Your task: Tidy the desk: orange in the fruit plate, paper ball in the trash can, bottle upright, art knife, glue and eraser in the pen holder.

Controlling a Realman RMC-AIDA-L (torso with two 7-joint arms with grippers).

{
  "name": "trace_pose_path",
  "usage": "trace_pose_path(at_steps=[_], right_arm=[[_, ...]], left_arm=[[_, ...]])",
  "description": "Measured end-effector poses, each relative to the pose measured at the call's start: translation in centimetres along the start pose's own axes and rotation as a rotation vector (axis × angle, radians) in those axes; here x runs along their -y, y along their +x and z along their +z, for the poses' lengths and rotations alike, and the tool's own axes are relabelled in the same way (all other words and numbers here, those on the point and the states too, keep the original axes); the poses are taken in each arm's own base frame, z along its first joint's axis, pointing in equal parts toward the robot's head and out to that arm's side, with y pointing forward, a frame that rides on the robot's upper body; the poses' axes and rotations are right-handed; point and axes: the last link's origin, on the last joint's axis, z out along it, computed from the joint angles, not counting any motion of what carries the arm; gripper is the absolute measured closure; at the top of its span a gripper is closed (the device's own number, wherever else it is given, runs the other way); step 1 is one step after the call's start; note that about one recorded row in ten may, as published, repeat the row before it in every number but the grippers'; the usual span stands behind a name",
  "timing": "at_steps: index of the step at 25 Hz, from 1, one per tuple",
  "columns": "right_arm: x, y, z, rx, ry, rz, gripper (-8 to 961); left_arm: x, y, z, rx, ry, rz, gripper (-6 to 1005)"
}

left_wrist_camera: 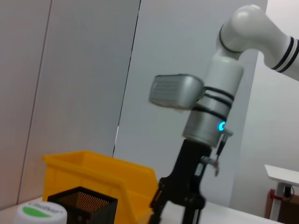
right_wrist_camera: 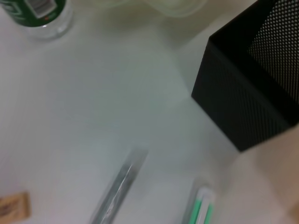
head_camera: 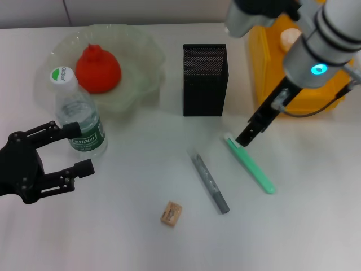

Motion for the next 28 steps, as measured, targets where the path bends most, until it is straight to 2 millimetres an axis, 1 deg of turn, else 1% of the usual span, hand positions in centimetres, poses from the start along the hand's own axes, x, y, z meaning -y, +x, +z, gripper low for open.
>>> trace_pose_path(at_steps=[1, 3, 4, 5, 9, 11, 14, 19, 27, 28], right_arm=[[0.1, -0.3, 0.7, 0.001, 0.004, 0.002, 112], [0.4, -0.8, 2.0, 0.007, 0.021, -0.001, 112], [0.4, -1.1, 2.9, 0.009, 0.032, -0.008, 112], [0.4, -1.1, 2.9, 0.009, 0.032, -0.008, 113], [0.0, -1.4, 4.7, 0.022, 0.033, -0.025, 113], [0.0, -1.4, 4.9, 0.021, 0.035, -0.027, 113], [-0.2, -1.2, 5.8, 0.014, 0.038, -0.039, 142], [-0.5, -1.1, 6.5, 0.018, 0.046, -0.058, 190], [-1.1, -1.0, 7.0, 0.006, 0.044, -0.087, 266], [-1.2, -0.9, 7.1, 0.003, 0.042, -0.089, 301]], left_arm=[[0.4, -0.1, 0.5, 0.019, 0.004, -0.026, 197], [0.4, -0.2, 0.6, 0.025, 0.006, -0.028, 197], [0.5, -0.3, 0.7, 0.028, 0.008, -0.032, 197], [0.5, -0.4, 0.8, 0.029, 0.01, -0.036, 197], [0.8, -0.6, 0.9, 0.036, 0.027, -0.049, 197], [0.8, -0.6, 1.0, 0.036, 0.029, -0.051, 197], [0.8, -0.7, 1.1, 0.036, 0.03, -0.052, 197], [0.9, -0.8, 1.5, 0.038, 0.036, -0.053, 197], [1.0, -0.9, 1.5, 0.041, 0.044, -0.055, 197], [0.9, -0.9, 1.4, 0.042, 0.046, -0.057, 197]])
